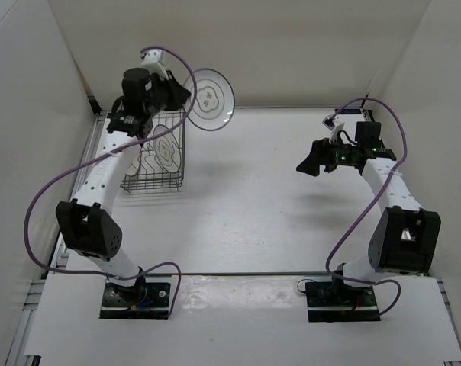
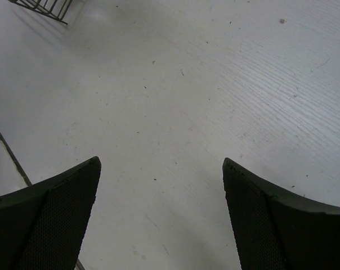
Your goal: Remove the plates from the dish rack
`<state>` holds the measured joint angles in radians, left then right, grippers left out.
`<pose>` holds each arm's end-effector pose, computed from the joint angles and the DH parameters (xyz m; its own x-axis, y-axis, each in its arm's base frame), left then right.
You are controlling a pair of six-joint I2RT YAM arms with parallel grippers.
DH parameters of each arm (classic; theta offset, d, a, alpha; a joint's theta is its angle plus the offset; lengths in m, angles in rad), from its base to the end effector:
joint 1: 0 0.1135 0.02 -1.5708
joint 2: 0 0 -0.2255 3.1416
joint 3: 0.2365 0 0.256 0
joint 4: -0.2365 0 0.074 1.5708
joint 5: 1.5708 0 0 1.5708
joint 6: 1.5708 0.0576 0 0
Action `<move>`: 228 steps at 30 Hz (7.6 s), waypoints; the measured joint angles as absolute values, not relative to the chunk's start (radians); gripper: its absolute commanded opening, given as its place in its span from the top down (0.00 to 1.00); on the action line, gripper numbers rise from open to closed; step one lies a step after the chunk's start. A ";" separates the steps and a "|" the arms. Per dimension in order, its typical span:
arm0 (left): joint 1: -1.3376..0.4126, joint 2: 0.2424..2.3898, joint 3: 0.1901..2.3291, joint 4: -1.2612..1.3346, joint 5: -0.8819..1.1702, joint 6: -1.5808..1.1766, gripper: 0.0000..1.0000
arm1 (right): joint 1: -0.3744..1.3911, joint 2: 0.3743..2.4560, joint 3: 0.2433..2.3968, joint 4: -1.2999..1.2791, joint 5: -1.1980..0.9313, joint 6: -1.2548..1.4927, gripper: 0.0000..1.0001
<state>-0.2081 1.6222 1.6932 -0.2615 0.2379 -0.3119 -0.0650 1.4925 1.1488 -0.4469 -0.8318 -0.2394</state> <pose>0.3917 -0.0966 0.3916 -0.3074 -0.2399 -0.9208 0.3497 0.8715 -0.3438 0.3383 0.0206 0.2307 -0.5764 -0.1225 -0.8079 -0.6297 0.6967 0.3436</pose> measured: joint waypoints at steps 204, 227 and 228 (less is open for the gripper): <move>-0.356 2.057 1.508 -0.315 0.346 -0.437 0.35 | -0.092 1.592 1.230 -0.629 -0.862 -0.392 0.14; -0.403 2.060 1.655 -0.542 0.141 -0.323 0.00 | -0.092 1.613 1.248 -0.635 -0.864 -0.393 0.14; -0.405 2.060 1.669 -0.553 0.131 -0.313 0.00 | -0.092 1.613 1.248 -0.635 -0.863 -0.393 0.14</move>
<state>-0.4053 2.0598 1.6688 -0.5529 0.1314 -0.3134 -0.0921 1.6131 1.2484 -0.6350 -0.8635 -0.3935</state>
